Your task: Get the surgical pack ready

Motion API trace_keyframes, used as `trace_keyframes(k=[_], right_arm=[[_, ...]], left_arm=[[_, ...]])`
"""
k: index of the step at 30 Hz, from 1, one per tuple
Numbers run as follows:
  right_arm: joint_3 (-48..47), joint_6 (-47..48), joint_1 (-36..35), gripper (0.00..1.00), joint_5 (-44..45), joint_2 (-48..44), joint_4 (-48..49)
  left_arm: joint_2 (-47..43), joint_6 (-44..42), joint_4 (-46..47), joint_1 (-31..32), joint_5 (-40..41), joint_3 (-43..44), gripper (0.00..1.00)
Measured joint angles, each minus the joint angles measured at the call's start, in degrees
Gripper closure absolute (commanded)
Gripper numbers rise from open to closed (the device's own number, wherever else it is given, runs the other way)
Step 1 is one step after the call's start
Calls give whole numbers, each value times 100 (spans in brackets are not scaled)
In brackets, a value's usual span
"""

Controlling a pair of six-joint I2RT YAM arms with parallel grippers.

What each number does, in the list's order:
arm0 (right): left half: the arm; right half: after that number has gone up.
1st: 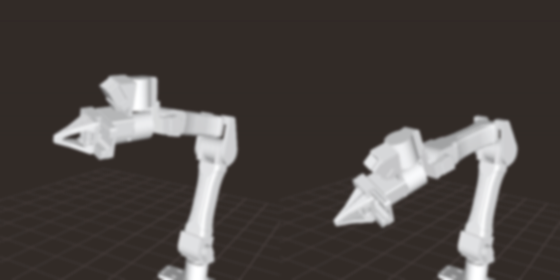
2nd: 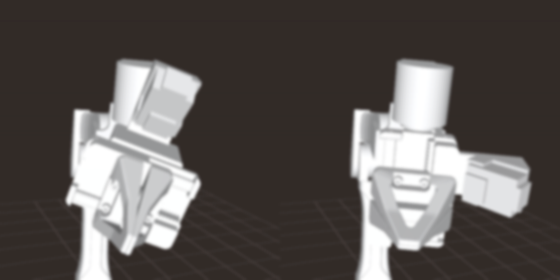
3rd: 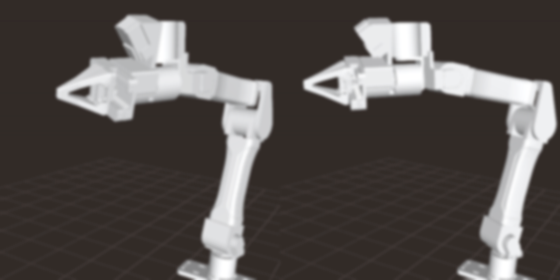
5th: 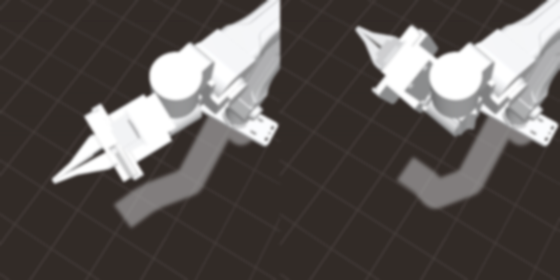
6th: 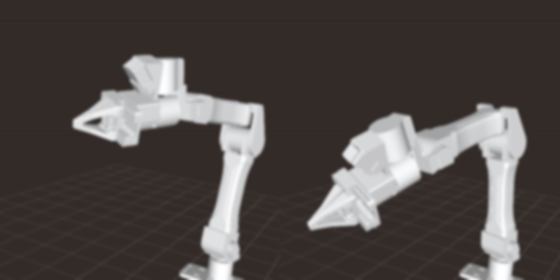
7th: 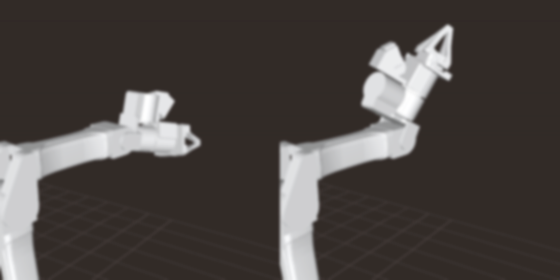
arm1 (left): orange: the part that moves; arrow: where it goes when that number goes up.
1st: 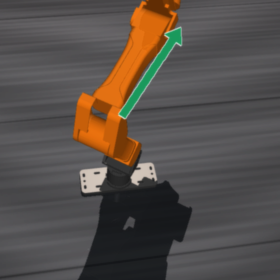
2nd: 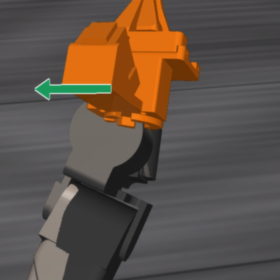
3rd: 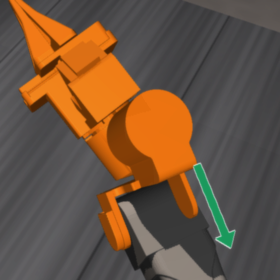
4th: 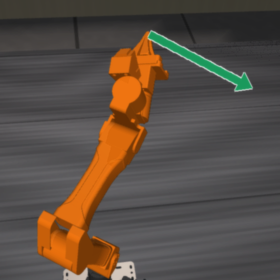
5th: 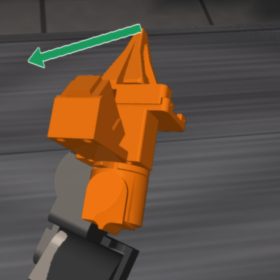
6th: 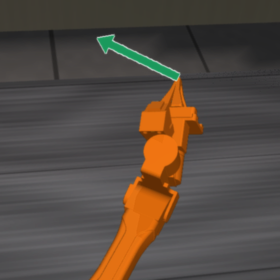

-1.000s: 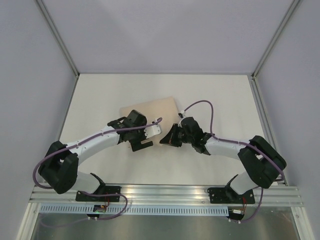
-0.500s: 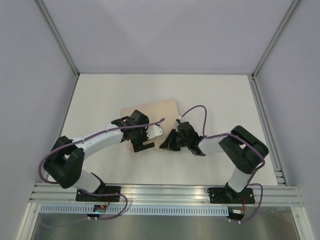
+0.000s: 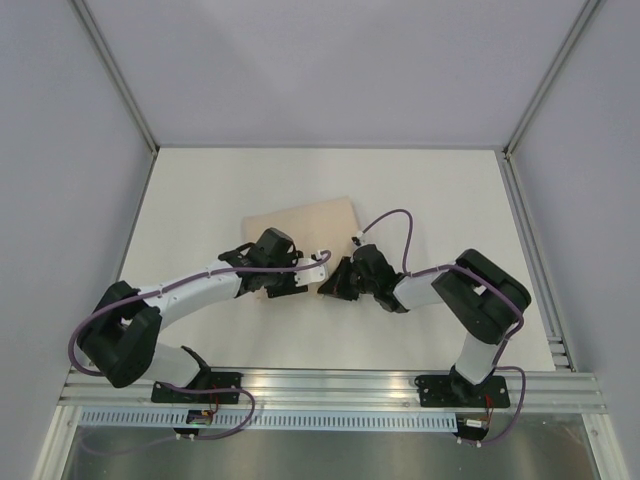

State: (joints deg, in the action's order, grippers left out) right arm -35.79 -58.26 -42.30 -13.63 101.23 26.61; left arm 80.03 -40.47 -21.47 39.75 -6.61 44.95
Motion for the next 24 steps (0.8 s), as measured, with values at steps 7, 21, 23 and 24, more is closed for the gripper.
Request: trace_keyframes(k=[7,21,23,24], right_arm=[[0,-4,0,91,48,4,72],[103,59,-28,66,282,-728,-435],[179,96,-28,64,376,-1088,-680],[203,120,-28,63,426,-1292,-859]], left_arm=[[-2,-122,295,11,177,-22,76],[-149,116,160,42,-39,57,98],[-149,118,151,42,-39,57,98],[-151,118,151,42,-42,57,98]])
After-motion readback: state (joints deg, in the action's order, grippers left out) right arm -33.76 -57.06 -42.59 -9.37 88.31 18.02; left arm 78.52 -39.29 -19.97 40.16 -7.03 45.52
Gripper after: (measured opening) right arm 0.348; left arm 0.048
